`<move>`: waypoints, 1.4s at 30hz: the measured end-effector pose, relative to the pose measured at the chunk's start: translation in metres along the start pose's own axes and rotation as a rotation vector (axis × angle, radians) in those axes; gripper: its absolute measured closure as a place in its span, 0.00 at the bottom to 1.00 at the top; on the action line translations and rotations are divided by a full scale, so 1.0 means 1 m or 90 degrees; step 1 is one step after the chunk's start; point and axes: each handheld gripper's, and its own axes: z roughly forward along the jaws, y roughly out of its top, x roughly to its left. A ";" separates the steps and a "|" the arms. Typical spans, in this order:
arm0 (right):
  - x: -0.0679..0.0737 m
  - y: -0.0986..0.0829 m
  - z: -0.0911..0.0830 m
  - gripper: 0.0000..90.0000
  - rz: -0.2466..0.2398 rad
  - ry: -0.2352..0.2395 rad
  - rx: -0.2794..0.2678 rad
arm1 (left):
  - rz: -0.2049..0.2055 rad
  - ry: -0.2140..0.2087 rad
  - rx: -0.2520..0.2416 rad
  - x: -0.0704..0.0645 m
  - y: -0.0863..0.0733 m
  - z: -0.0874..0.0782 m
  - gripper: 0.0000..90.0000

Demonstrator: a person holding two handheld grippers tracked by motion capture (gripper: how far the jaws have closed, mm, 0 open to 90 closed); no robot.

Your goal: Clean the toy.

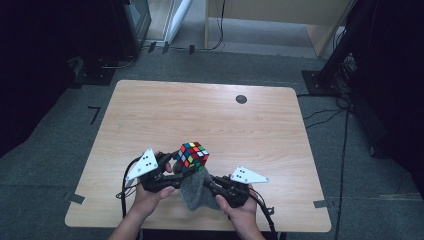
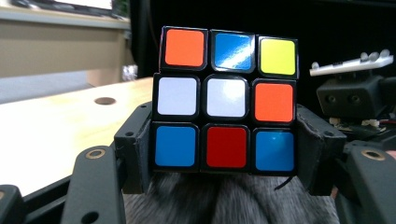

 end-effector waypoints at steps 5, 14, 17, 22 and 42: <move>-0.005 -0.002 0.001 0.89 0.040 0.003 -0.014 | -0.012 0.016 -0.003 -0.001 -0.003 0.003 0.38; 0.012 0.000 0.009 0.89 0.039 0.064 -0.011 | -0.020 0.017 -0.011 -0.003 -0.004 0.005 0.38; -0.001 0.001 0.002 0.89 0.060 0.016 -0.019 | -0.033 0.019 -0.020 0.000 -0.002 0.002 0.38; -0.009 -0.001 0.000 0.89 0.090 0.008 -0.031 | -0.014 0.028 -0.007 -0.006 -0.004 0.006 0.38; -0.021 0.012 -0.017 0.88 -0.092 -0.145 -0.024 | -0.023 0.039 -0.004 -0.002 -0.004 0.005 0.38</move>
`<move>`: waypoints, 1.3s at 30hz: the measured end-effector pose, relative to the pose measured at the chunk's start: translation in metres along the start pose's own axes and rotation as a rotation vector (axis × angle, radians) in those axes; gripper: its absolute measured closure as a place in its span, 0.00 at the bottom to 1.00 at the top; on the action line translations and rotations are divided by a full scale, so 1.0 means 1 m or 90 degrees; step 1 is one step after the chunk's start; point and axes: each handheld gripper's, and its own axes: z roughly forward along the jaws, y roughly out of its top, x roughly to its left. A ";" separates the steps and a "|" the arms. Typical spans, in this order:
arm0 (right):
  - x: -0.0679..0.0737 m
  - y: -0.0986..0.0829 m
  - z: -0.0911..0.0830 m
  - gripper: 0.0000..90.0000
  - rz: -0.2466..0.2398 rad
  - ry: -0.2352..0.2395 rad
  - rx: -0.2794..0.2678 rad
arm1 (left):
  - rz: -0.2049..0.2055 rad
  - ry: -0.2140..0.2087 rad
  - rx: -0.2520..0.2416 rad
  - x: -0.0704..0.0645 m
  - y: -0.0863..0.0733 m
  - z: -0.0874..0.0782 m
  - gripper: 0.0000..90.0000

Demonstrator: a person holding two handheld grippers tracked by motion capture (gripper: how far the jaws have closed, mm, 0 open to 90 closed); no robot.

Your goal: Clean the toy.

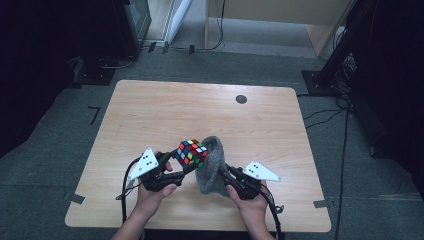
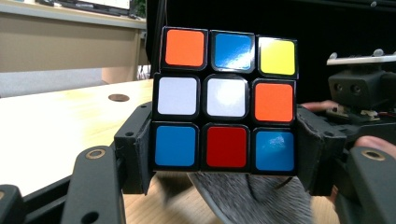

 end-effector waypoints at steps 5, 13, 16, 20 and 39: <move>-0.016 0.002 0.000 0.87 -0.100 -0.076 0.063 | -0.003 0.008 0.013 0.002 -0.002 0.001 0.38; -0.055 0.000 0.000 0.74 -0.066 -0.151 0.149 | -0.018 0.012 0.041 0.008 -0.005 0.003 0.38; -0.063 -0.001 -0.002 0.63 -0.032 -0.135 0.191 | -0.022 0.012 0.047 0.009 -0.005 0.004 0.38; -0.059 0.008 -0.005 0.36 -0.054 -0.111 0.161 | -0.025 0.015 0.057 0.012 -0.006 0.005 0.38; -0.003 0.018 -0.014 0.22 -0.223 0.079 -0.033 | -0.081 -0.047 0.091 0.015 -0.003 0.011 0.38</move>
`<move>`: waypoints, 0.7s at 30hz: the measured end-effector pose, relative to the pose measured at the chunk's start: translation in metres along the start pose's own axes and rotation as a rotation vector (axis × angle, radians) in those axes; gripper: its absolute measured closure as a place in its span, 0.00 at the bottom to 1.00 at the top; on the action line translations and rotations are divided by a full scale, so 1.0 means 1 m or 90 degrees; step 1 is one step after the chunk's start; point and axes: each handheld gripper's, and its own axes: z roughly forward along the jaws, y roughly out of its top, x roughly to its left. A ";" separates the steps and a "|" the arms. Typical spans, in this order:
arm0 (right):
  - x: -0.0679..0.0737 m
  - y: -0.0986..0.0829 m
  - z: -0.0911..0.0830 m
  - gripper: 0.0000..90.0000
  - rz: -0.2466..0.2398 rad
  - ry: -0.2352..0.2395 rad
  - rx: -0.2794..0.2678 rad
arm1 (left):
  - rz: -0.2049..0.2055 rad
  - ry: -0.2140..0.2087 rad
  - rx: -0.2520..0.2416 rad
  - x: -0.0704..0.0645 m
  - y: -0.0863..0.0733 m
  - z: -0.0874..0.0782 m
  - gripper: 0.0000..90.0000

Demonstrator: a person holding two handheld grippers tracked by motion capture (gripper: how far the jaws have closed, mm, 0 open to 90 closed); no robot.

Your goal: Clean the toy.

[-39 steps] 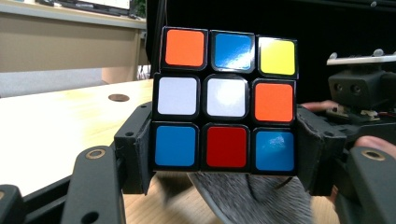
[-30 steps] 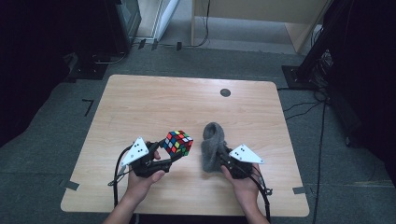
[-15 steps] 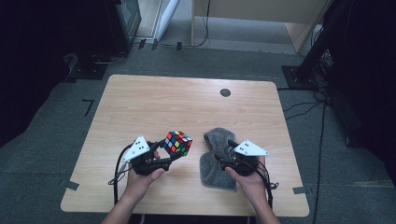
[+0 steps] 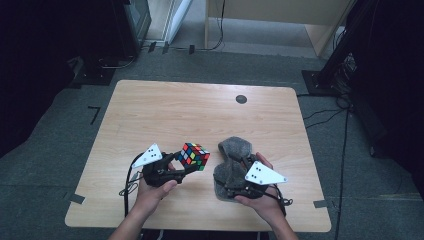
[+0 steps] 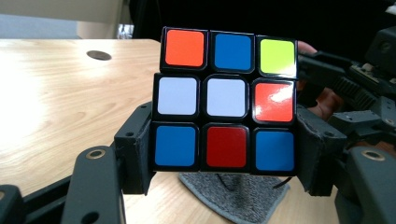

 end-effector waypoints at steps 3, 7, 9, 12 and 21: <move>0.004 0.000 0.001 0.22 -0.029 -0.001 -0.008 | -0.004 -0.011 0.010 0.000 0.001 0.001 0.38; 0.010 -0.003 0.006 0.22 -0.057 0.017 -0.007 | -0.024 -0.027 0.018 0.001 0.002 0.002 0.38; 0.013 -0.005 0.009 0.22 -0.069 0.020 0.001 | -0.028 -0.037 0.023 0.001 0.002 0.003 0.38; 0.017 -0.008 0.015 0.20 -0.080 0.029 0.000 | -0.026 -0.055 0.033 -0.002 0.003 0.005 0.38; 0.023 -0.012 0.020 0.20 -0.116 0.015 -0.007 | -0.039 -0.101 0.069 -0.009 0.002 0.015 0.38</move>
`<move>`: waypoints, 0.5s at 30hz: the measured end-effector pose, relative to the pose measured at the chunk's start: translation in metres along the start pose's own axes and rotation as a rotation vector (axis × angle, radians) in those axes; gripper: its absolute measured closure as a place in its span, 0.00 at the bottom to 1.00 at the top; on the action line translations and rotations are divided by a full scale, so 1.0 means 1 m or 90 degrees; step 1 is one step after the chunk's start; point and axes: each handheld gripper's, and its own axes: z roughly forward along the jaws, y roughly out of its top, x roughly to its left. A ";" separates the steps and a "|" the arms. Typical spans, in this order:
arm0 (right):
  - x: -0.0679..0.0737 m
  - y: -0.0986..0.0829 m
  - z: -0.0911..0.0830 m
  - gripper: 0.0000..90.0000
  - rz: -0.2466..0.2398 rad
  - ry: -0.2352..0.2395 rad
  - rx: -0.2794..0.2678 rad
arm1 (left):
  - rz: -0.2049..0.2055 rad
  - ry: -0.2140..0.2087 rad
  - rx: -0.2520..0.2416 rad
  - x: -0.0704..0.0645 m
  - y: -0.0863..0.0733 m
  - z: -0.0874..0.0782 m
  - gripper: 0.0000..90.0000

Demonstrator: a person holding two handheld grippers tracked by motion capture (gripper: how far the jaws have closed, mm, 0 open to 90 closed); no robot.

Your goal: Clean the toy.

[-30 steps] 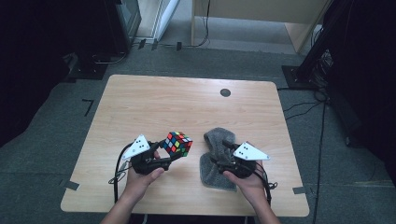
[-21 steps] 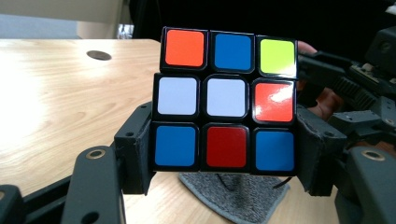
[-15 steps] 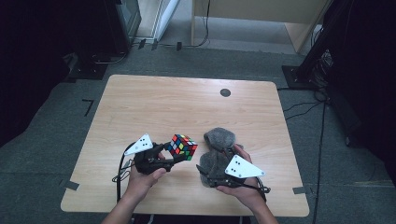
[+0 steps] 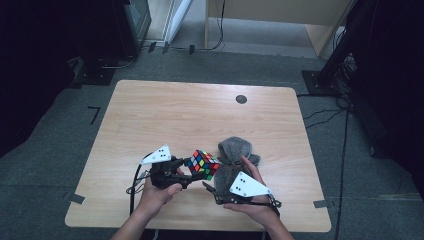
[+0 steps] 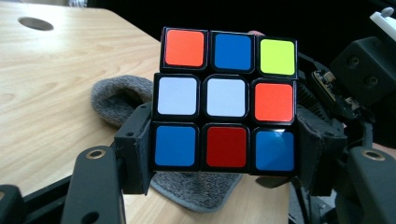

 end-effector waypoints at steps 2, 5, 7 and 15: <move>0.002 -0.002 0.002 0.21 -0.018 -0.009 0.006 | -0.019 -0.020 0.010 0.000 0.000 0.003 0.38; 0.004 -0.002 0.003 0.25 -0.035 -0.024 0.005 | -0.026 -0.028 0.017 -0.001 0.000 0.005 0.38; 0.005 -0.003 0.003 0.28 -0.049 -0.033 0.003 | -0.032 -0.020 0.018 0.000 0.000 0.006 0.38; 0.005 -0.002 0.002 0.37 -0.058 -0.050 0.026 | -0.046 -0.007 -0.014 0.002 0.000 0.000 0.29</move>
